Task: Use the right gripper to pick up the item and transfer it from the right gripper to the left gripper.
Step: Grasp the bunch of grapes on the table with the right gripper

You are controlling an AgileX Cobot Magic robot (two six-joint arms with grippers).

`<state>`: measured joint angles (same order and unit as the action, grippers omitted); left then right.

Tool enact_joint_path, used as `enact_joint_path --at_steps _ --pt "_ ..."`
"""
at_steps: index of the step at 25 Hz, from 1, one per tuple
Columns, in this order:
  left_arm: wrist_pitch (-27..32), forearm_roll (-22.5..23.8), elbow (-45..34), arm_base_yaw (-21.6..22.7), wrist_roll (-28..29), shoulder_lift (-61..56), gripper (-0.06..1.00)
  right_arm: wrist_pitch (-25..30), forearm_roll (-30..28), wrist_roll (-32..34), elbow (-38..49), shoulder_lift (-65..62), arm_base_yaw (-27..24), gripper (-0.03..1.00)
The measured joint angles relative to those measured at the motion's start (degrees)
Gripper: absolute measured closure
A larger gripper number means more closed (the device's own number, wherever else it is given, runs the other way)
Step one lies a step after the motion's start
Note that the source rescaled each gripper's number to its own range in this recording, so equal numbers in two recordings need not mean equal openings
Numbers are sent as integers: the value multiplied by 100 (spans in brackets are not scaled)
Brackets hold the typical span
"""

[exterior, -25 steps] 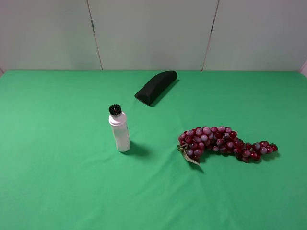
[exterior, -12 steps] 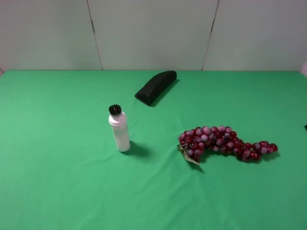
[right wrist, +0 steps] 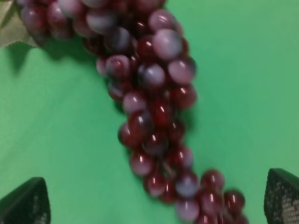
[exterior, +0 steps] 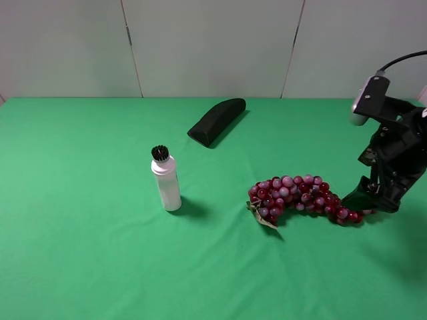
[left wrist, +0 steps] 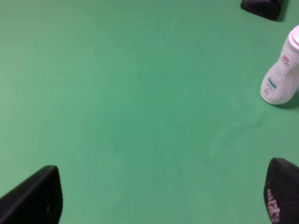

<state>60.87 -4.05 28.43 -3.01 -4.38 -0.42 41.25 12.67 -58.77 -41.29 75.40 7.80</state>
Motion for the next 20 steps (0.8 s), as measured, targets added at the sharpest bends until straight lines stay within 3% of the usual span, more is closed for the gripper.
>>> enact_joint_path --at_steps 9,20 --pt "0 0 0 0 0 0 11 -1061 70 -305 -99 969 370 -3" --pt "0 0 0 0 0 0 11 -1512 122 -305 -109 1606 370 -3"
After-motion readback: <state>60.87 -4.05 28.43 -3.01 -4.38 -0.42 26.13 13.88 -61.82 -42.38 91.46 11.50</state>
